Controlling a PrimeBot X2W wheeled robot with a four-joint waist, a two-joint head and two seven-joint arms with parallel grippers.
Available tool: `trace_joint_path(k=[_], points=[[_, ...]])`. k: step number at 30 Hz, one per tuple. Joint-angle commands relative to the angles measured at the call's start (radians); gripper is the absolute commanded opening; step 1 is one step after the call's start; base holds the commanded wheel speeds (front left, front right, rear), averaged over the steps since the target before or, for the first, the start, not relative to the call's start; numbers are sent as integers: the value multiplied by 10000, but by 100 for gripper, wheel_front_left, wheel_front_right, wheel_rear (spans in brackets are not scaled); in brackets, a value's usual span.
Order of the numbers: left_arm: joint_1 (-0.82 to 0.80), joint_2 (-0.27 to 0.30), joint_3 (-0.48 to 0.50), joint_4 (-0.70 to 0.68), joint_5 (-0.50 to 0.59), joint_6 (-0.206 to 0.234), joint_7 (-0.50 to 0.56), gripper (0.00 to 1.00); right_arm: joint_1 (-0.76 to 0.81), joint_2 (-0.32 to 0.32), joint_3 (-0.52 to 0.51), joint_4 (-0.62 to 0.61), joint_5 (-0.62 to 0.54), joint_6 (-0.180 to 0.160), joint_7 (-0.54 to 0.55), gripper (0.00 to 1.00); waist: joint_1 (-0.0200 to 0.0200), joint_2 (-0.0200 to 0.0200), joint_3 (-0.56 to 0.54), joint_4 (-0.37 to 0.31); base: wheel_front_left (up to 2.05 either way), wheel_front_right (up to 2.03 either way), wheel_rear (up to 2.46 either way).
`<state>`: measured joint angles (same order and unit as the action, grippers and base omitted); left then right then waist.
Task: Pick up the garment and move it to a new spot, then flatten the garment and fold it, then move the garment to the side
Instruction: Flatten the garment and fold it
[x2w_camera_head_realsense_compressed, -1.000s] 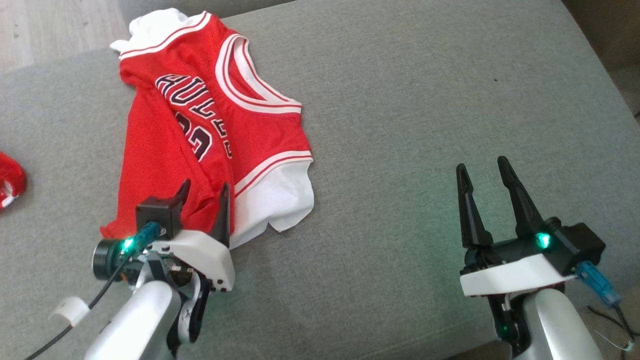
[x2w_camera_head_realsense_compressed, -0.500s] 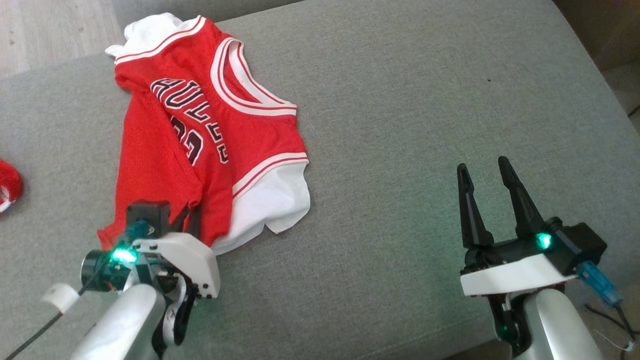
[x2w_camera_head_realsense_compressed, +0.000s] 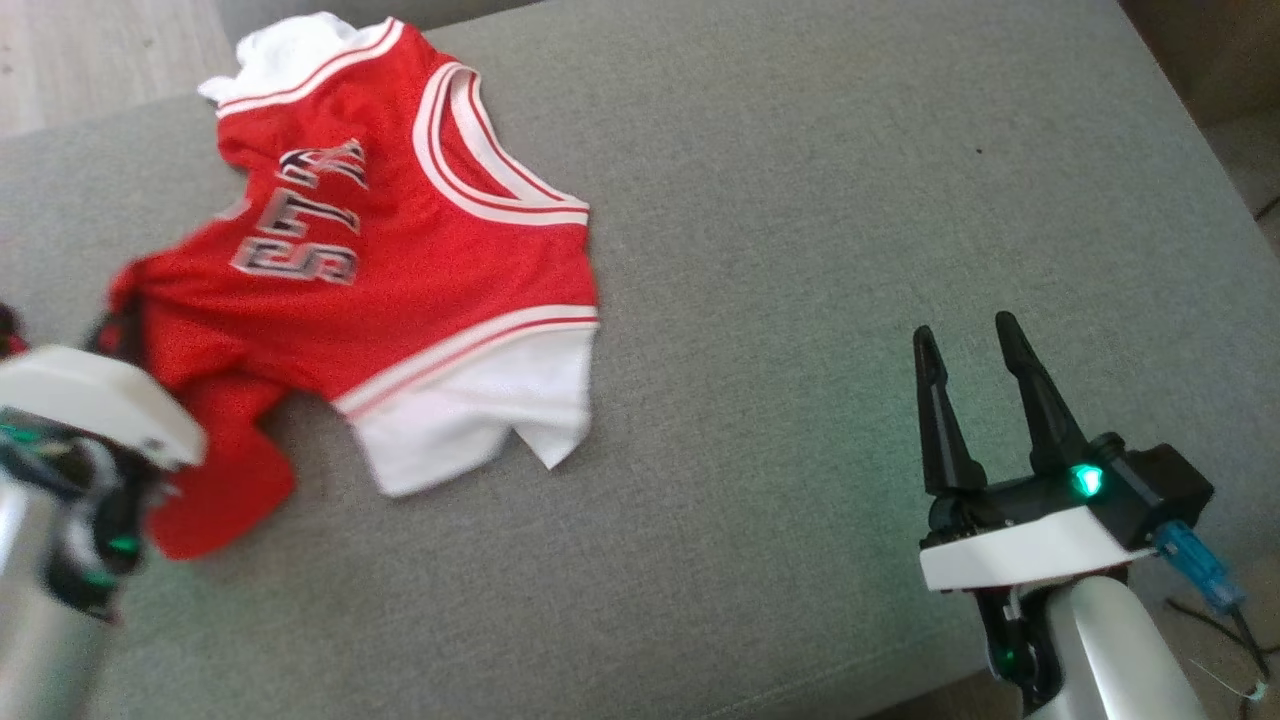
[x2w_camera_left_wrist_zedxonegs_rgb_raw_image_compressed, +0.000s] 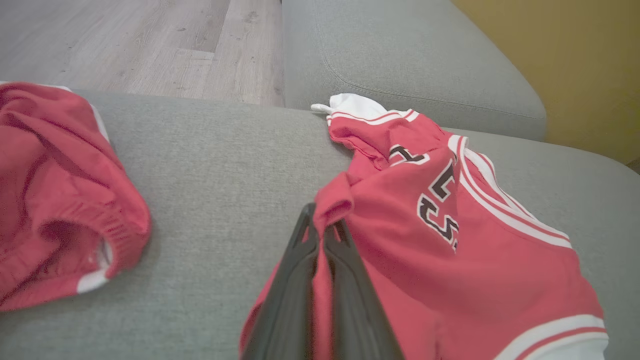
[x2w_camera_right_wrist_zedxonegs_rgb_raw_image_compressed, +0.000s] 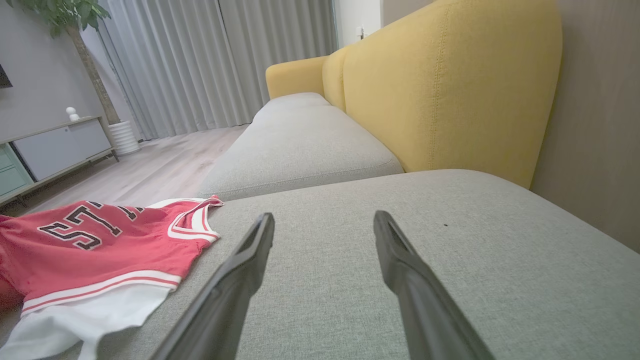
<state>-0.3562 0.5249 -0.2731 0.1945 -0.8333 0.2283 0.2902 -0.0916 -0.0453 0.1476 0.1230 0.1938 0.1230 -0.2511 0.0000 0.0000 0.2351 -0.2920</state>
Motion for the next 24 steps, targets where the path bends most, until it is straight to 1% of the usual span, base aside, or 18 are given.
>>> trace_joint_path(k=[1, 5, 6, 7, 9, 13, 16, 18, 22, 24], points=[[-577, 519, 575, -196, -70, -46, 78, 0, -145, -49, 221, -295, 41, 77, -107, 100, 0, 0, 53, -38, 0, 0, 0], [-946, 1362, 1095, 493, -446, -376, 602, 0, -326, -49, 296, -315, 112, 77, -107, 100, 0, 0, 203, -217, 0, 0, 0], [-1181, 1697, 1273, 868, -398, -472, 542, 11, -328, -49, 328, -319, 146, 77, -107, 100, 0, 0, 282, -305, 0, 0, 0], [-1263, 1788, 1346, 1035, -309, -425, 397, 29, -318, -49, 350, -311, 161, 77, -107, 100, 0, 0, 305, -346, 0, 0, 0], [-1338, 1990, 1415, 1346, -93, -352, 151, 100, -288, -49, 368, -290, 212, 77, -107, 100, 0, 0, 331, -453, 0, 0, 0], [-1243, 2132, 1574, 1552, 35, -311, -291, 100, -205, -49, 209, -296, 280, 77, -107, 100, 0, 0, 322, -540, 0, 0, 0], [-846, 2160, 1669, 1253, -72, -434, -458, 100, -114, -49, 96, -298, 267, 77, -107, 100, 0, 0, 245, -458, 0, 0, 0], [-494, 2143, 1823, 905, -212, -413, -566, 100, -77, -49, 29, -301, 239, 77, -107, 100, 0, 0, 181, -342, 0, 0, 0], [445, 1981, 2343, 38, -586, -143, -895, 100, -71, -49, 54, -332, 197, 77, -107, 100, 0, 0, 67, -117, 0, 0, 0], [1062, 1754, 2535, -496, -776, 98, -998, 100, -48, -49, 50, -343, 161, 77, -107, 100, 0, 0, 29, 1, 0, 0, 0]])
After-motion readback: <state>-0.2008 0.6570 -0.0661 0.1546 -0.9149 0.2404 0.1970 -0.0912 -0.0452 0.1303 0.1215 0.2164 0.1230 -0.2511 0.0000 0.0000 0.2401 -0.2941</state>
